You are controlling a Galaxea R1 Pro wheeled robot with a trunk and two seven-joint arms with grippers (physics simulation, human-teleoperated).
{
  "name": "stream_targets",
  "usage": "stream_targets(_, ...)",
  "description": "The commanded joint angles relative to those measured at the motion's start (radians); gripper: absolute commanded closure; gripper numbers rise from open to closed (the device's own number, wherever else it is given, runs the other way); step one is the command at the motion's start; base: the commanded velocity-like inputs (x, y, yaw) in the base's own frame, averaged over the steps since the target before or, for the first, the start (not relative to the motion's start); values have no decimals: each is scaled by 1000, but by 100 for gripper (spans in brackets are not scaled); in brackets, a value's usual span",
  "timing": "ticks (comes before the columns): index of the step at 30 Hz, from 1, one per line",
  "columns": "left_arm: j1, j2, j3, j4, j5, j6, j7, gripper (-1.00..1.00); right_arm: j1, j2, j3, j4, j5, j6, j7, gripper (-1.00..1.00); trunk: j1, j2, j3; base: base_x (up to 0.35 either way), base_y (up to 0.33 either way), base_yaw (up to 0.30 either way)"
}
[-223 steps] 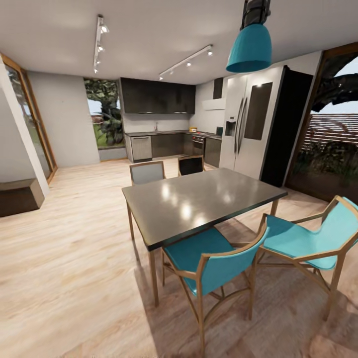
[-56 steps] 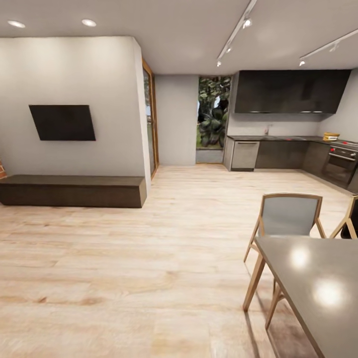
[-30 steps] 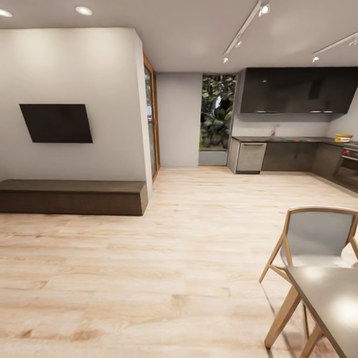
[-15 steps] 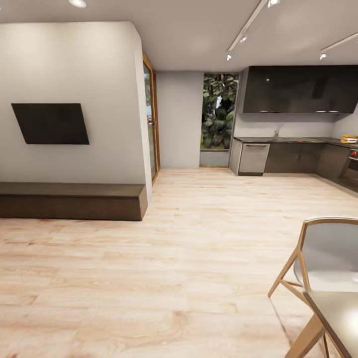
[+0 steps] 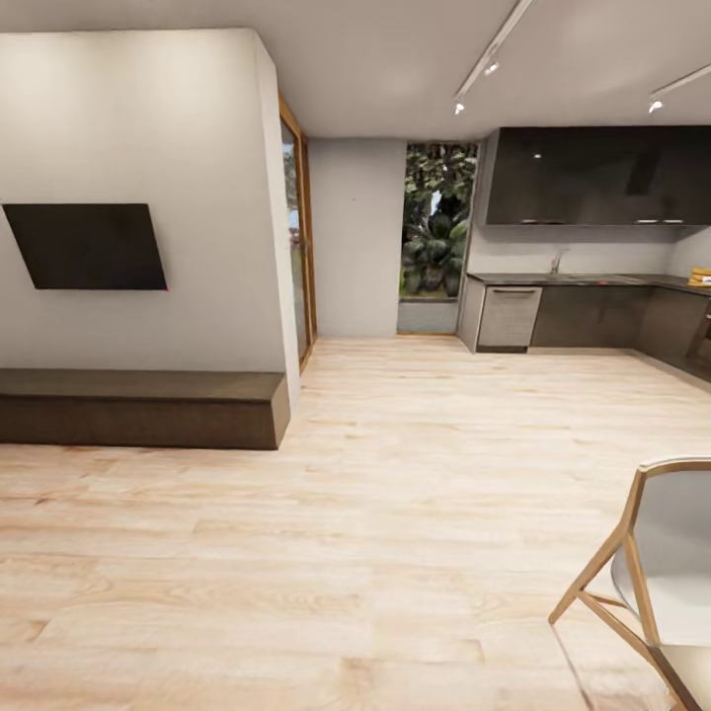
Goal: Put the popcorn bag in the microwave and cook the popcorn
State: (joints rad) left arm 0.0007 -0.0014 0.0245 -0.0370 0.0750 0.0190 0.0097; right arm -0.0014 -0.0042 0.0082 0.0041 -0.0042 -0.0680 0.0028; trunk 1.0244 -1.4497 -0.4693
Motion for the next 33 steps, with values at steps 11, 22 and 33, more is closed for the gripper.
stream_targets(11, 0, -1, 2, -1, 6, 1, 1, -100, 0, 0, 1, 0, 1, -10, 0, -100, 1, 0, -1, 326, 0, 0)
stream_targets(22, 0, -2, 2, -1, 7, 2, 1, -100, 0, -1, 3, 0, 3, -9, 1, -100, 1, 0, -1, 327, 0, 0)
stream_targets(33, 0, -2, 2, -1, 6, 1, 1, -100, 0, -5, -2, 1, -6, -8, 3, -100, 1, 0, -1, 328, 0, 0)
